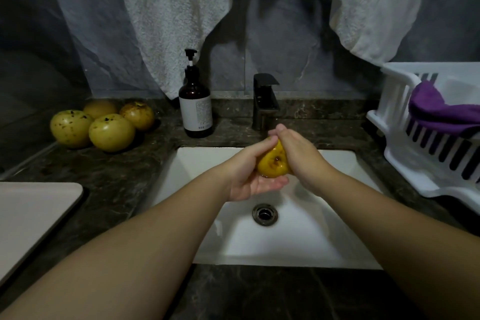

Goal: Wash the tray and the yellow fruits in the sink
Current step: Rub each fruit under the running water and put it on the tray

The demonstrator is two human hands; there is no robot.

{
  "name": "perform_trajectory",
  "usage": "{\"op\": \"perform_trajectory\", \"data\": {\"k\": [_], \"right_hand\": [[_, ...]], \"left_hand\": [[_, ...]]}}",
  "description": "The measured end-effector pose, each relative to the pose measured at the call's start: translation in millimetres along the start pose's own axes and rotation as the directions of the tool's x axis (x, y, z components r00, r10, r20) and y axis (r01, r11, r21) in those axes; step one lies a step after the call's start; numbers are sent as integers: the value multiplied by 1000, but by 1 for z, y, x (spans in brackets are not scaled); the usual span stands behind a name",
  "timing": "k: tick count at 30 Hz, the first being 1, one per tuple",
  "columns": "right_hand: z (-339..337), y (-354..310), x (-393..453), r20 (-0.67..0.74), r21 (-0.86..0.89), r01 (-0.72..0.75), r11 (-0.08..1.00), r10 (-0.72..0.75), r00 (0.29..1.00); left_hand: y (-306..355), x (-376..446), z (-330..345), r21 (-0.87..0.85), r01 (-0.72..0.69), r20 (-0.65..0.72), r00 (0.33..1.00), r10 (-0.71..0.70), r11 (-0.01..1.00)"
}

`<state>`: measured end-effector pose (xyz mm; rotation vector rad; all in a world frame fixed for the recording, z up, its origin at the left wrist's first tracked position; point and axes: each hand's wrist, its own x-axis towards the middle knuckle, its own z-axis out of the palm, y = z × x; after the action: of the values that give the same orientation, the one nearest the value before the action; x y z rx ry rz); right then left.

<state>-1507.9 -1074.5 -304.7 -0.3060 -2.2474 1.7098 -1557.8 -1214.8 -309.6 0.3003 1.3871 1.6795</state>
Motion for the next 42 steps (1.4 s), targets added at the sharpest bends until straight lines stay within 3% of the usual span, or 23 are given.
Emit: {"op": "perform_trajectory", "data": {"k": [7, 12, 16, 20, 42], "right_hand": [[2, 1, -1, 157, 110, -7, 994, -10, 987], [7, -2, -4, 86, 193, -60, 979, 44, 995], [2, -4, -4, 186, 324, -71, 943, 10, 982], [2, -4, -5, 177, 435, -99, 895, 23, 984], [4, -1, -2, 169, 483, -77, 872, -6, 986]], "left_hand": [[5, 0, -5, -154, 10, -99, 995, -25, 988], [2, 2, -3, -85, -6, -103, 995, -2, 996], [2, 2, -4, -65, -73, -106, 992, 66, 995], [2, 1, -2, -51, -85, -113, 990, 79, 995], [2, 0, -1, -128, -134, -156, 981, 114, 983]]}}
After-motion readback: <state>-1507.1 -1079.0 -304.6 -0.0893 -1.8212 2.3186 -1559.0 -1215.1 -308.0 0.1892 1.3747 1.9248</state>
